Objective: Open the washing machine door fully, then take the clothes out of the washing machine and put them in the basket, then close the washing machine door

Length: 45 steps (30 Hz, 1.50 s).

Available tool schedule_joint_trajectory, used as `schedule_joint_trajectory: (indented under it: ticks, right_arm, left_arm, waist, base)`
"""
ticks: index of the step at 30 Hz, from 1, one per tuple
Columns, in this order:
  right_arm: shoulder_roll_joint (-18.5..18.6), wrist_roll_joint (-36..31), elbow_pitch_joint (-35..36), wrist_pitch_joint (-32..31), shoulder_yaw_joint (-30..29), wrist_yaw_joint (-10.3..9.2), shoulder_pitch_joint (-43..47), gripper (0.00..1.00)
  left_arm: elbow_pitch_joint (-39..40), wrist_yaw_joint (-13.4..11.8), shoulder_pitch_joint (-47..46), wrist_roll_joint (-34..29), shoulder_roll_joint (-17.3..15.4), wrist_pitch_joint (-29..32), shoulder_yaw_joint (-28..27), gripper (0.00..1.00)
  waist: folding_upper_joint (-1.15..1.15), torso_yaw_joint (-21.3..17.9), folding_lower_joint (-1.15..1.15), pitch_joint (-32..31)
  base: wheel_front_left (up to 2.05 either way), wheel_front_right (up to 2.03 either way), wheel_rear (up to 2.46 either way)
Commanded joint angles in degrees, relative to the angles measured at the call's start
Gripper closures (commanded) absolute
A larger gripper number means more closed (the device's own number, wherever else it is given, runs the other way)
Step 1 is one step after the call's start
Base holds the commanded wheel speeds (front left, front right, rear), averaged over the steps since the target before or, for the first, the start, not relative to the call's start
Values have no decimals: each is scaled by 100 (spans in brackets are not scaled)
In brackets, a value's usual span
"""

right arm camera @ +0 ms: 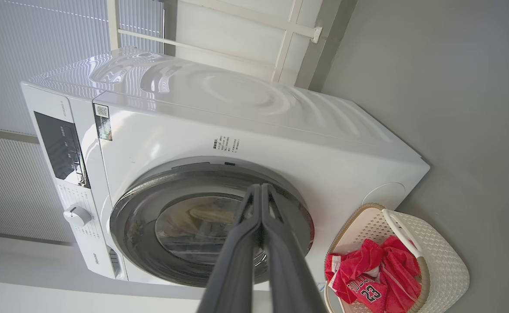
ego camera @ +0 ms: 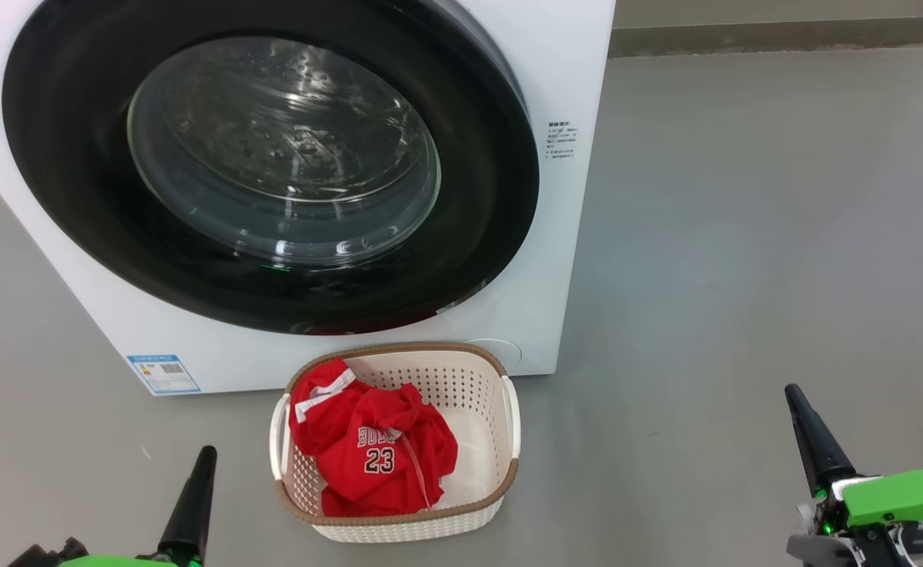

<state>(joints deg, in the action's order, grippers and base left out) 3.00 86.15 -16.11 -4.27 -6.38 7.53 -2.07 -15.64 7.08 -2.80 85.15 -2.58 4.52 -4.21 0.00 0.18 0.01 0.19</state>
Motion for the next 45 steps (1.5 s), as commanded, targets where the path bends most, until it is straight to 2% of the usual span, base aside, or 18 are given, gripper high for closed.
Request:
schedule_joint_trajectory:
  ticks: [1, 9, 45]
  right_arm:
    - [33, 195, 188, -65, 76, -3, -326, 100]
    - [13, 628, 211, -196, 17, -4, -408, 100]
    - [2, 614, 210, -209, 1, -4, -410, 100]
  left_arm:
    - [156, 38, -269, 226, -43, 73, -204, 100]
    - [161, 41, -339, 700, -30, 199, -233, 100]
    - [161, 41, -339, 701, -30, 197, -232, 100]
  waist:
    - [0, -3, 0, 0]
    - [0, -18, 0, -1]
    - [0, -18, -1, -1]
  base:
    - [0, 0, 0]
    - [0, 0, 0]
    - [0, 0, 0]
